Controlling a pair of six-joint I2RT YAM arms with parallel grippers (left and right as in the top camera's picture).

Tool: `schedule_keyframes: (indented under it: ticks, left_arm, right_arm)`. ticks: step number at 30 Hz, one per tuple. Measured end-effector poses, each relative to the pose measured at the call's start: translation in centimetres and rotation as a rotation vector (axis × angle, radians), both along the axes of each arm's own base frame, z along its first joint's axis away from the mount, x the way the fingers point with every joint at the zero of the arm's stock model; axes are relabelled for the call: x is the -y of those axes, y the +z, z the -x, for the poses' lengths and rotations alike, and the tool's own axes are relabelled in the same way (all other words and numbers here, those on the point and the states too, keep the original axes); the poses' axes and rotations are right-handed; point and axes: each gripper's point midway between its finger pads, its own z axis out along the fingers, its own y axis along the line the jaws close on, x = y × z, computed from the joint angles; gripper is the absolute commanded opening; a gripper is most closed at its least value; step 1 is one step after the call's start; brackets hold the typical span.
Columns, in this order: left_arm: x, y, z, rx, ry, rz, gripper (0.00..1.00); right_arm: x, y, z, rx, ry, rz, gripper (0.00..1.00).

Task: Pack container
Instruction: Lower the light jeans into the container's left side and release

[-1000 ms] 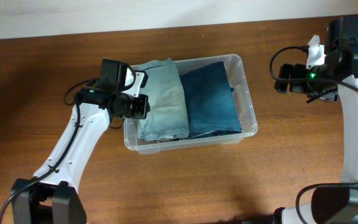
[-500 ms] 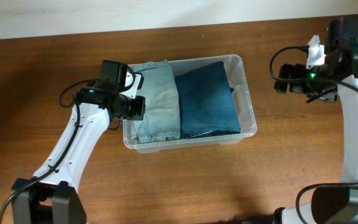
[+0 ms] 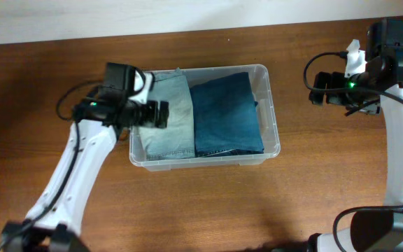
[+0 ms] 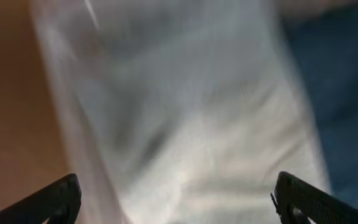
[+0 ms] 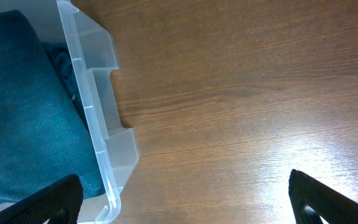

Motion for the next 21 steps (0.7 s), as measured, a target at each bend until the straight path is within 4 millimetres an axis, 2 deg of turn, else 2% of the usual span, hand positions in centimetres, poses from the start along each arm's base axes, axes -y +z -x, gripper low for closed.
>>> schedule_keyframes:
  ticks: [1,2,4,5,6,7,10,12,14,17,21]
  left_arm:
    - [0.0,1.5,-0.7,0.059,0.005,0.008,0.98]
    - [0.1,3.6,-1.6,0.140,0.010,0.023,0.89]
    - [0.2,7.4,-2.8,0.277,0.016,0.048,0.51]
    - [0.3,9.3,-3.5,0.346,0.019,0.065,0.36]
    - [0.4,10.6,-3.9,0.396,0.019,0.077,0.30]
    - [0.5,11.5,-4.4,0.430,0.020,0.085,0.29]
    - [1.1,11.7,-5.5,0.468,0.013,0.096,0.30]
    - [1.7,10.6,-6.7,0.464,0.007,0.096,0.32]
    - [2.5,7.8,-7.8,0.414,-0.002,0.085,0.43]
    - [3.8,1.3,-9.1,0.291,-0.021,0.056,0.43]
    - [5.0,-6.7,-9.2,0.130,-0.044,0.014,0.46]
  right_arm:
    - [0.0,0.0,0.0,0.000,0.000,0.000,0.98]
    - [0.0,0.0,0.0,0.000,0.000,0.000,0.98]
    - [0.0,0.0,0.0,0.000,0.000,0.000,0.98]
    - [0.0,0.0,0.0,0.000,0.000,0.000,0.98]
    - [0.0,0.0,0.0,0.000,0.000,0.000,0.99]
    - [0.0,0.0,0.0,0.000,0.000,0.000,0.98]
    - [0.0,0.0,0.0,0.000,-0.001,0.000,0.98]
    - [0.0,0.0,0.0,0.000,0.000,0.000,0.99]
    - [0.0,0.0,0.0,0.000,0.000,0.000,0.99]
    - [0.0,0.0,0.0,-0.001,0.000,0.000,0.98]
    - [0.0,0.0,0.0,-0.001,0.000,0.000,0.98]
